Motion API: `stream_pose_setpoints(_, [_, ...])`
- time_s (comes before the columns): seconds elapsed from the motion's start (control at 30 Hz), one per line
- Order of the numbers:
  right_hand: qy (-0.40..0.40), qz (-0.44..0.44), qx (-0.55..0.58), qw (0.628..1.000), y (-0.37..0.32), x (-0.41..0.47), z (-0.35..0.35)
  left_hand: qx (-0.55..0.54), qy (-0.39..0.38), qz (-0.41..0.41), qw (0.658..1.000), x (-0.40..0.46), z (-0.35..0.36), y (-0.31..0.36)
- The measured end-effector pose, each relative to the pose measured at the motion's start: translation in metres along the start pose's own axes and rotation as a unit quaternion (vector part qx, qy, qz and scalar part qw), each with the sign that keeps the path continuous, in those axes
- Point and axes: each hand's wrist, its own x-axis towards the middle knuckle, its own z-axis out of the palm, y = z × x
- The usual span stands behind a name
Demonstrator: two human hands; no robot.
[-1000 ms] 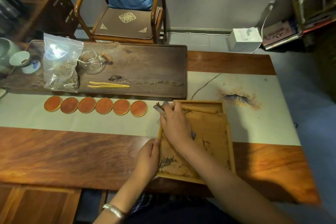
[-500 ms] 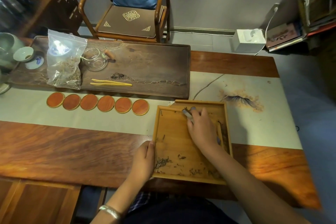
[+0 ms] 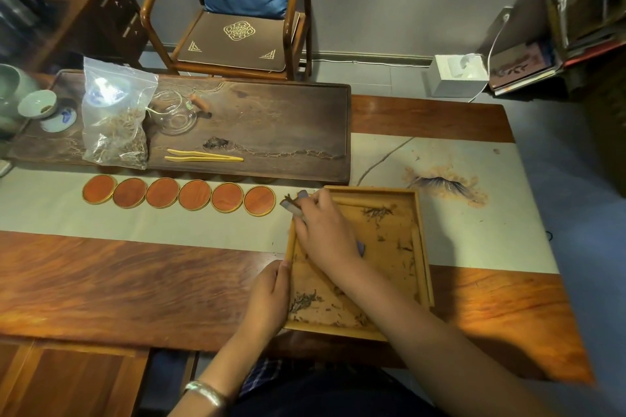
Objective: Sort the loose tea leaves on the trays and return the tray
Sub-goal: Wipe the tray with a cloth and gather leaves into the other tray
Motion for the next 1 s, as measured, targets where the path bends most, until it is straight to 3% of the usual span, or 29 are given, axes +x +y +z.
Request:
stream_pose_setpoints(0.27, [-0.020, 0.038, -0.024, 0.999, 0.005, -0.003, 0.010, -0.002, -0.002, -0.010, 1.000, -0.008, -0.001, -0.004])
stream_pose_setpoints(0.67, [0.023, 0.114, -0.036, 0.993, 0.064, -0.034, -0.004, 0.009, -0.002, -0.030, 1.000, -0.011, 0.001, -0.008])
stream_pose_setpoints(0.8, [0.043, 0.078, -0.011, 0.996, 0.044, -0.033, -0.006, 0.006, -0.004, -0.028, 1.000, -0.011, 0.006, -0.006])
stream_pose_setpoints(1.0, [-0.006, 0.012, -0.013, 1.000, 0.011, -0.028, 0.006, 0.008, -0.004, -0.015, 1.000, -0.010, 0.010, -0.003])
